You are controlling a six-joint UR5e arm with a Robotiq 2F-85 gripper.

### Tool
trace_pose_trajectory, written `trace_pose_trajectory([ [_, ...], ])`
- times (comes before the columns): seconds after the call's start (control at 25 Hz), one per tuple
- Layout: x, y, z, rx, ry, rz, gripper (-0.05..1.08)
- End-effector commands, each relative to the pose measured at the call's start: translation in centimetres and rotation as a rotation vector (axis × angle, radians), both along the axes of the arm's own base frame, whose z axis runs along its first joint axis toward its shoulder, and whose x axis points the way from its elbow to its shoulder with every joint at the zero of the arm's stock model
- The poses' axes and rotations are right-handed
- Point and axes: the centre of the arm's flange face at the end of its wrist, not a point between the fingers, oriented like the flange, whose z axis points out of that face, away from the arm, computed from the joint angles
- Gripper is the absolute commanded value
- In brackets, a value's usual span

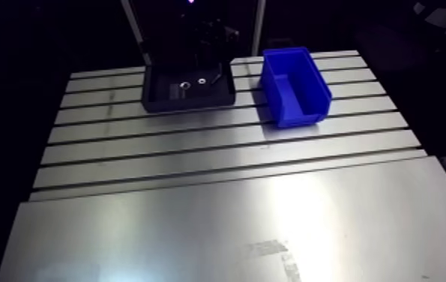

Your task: Pick up the M10 bolt from the tray and put it into the blue bin.

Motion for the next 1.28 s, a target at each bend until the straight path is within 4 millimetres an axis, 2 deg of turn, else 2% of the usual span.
trace_pose_trajectory([
  [0.04,-0.2,0.5,-0.6,-0.002,-0.003,-0.003,0.35],
  [0.76,-0.5,0.8,-2.1,-0.008,-0.018,0.0,0.44],
  [1.28,-0.5,0.8,-2.4,-0.007,-0.018,0.001,0.48],
])
